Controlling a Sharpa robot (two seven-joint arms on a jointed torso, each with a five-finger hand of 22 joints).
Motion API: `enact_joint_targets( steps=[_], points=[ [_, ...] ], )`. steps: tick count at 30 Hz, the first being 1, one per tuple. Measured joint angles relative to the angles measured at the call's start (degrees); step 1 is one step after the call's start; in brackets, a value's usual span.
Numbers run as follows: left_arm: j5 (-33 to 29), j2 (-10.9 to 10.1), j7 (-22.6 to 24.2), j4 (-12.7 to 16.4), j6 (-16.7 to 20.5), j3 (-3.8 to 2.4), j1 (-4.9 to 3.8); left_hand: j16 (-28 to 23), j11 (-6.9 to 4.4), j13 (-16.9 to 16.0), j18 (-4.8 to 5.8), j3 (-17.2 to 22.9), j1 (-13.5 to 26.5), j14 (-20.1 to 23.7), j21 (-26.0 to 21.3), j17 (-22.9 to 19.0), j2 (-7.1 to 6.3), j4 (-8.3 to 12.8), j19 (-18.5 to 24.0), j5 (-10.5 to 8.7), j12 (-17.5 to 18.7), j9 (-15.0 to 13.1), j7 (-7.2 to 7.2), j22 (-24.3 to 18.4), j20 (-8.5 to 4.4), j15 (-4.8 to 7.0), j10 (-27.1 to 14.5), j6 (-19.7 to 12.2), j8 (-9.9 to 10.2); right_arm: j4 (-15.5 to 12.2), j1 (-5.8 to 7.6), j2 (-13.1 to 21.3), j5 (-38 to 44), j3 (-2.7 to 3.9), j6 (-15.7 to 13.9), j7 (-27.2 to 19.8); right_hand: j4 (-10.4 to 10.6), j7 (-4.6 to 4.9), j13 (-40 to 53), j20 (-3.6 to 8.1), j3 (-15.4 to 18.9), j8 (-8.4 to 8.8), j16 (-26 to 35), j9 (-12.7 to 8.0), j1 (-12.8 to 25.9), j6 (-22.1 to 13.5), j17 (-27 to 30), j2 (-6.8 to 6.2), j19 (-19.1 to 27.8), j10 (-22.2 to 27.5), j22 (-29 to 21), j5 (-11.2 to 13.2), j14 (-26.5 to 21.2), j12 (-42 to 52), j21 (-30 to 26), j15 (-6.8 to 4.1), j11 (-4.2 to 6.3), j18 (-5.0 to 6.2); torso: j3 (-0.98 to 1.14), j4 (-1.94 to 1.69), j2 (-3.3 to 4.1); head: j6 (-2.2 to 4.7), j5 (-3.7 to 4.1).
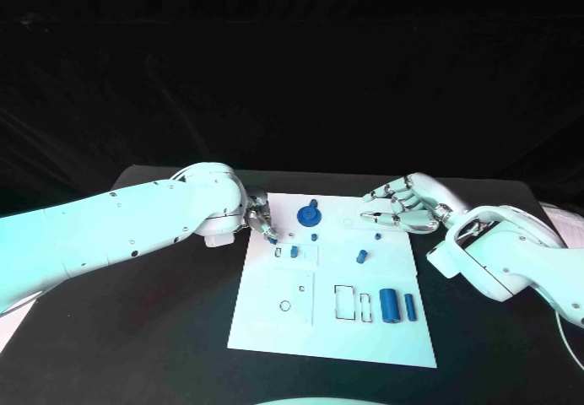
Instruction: Assemble the parts on the task board
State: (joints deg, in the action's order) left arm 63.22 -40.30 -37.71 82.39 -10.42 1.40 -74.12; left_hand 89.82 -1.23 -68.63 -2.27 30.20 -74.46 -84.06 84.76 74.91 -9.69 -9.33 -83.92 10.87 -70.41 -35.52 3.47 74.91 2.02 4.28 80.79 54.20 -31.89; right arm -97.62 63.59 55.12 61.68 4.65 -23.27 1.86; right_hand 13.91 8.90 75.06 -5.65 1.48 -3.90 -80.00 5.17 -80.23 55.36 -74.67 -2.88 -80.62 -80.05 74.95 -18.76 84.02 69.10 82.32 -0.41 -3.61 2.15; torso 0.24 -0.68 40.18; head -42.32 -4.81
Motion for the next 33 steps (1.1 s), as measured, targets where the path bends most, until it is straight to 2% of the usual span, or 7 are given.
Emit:
enact_joint_targets(
  steps=[8, 17, 33],
  points=[
    [0.39, -1.39, -1.27, 2.82, 1.89, 0.26, 0.96, 0.0, 0.0, -0.37, 0.0, 0.33, 0.37, 0.0, 0.0, 0.0, -0.37, 0.33, 0.0, 0.6, -0.34, 0.09, -0.01, 0.0, 0.0, 0.0, 0.4, 0.41, 0.01, 0.05, 0.0, -0.05, 0.0, 0.0, 0.0, 0.01, 0.0, 0.0, 0.0, 0.0, 0.0, 0.0, 0.0, 0.0, 0.0, 0.0, 0.0, 0.0, 0.0, 0.01, 0.0, 0.0, 0.0, 0.0, 0.0, 0.0, 0.0, 0.0, -0.02, -0.04, -0.03, -0.05, -0.23],
    [0.45, -1.56, -1.89, 3.78, 3.72, 0.29, 1.66, 0.0, 0.0, -0.44, 0.0, 0.81, 0.68, 0.0, 0.0, -0.01, -0.68, 0.49, 0.0, 0.84, -0.34, 0.2, 0.0, 0.0, 0.0, 0.0, 0.4, 0.59, 0.02, 0.08, 0.0, -0.12, 0.0, 0.0, 0.0, 0.01, 0.0, 0.0, 0.0, 0.0, 0.0, 0.0, 0.0, -0.01, 0.0, 0.0, 0.01, 0.0, 0.0, 0.01, -0.01, 0.0, 0.0, 0.0, 0.0, 0.0, -0.01, 0.0, -0.02, 0.03, 0.04, -0.13, -0.39],
    [0.39, -0.49, -2.18, 3.51, 4.74, 0.3, 1.89, 0.0, -0.15, -0.43, 0.0, 0.93, 0.91, 0.0, 0.0, -0.01, -0.89, 0.61, 0.0, 0.83, -0.34, 0.23, 0.01, 0.0, 0.0, 0.0, 0.56, 0.6, 0.12, 0.1, 0.0, -0.15, 0.0, 0.0, 0.0, 0.01, 0.0, 0.0, 0.0, 0.0, 0.0, 0.0, 0.0, -0.02, 0.0, 0.0, 0.02, 0.0, 0.0, 0.1, -0.02, 0.0, 0.0, 0.01, 0.0, 0.0, -0.1, 0.0, 0.0, 0.08, 0.1, -0.27, -0.25]
  ],
)
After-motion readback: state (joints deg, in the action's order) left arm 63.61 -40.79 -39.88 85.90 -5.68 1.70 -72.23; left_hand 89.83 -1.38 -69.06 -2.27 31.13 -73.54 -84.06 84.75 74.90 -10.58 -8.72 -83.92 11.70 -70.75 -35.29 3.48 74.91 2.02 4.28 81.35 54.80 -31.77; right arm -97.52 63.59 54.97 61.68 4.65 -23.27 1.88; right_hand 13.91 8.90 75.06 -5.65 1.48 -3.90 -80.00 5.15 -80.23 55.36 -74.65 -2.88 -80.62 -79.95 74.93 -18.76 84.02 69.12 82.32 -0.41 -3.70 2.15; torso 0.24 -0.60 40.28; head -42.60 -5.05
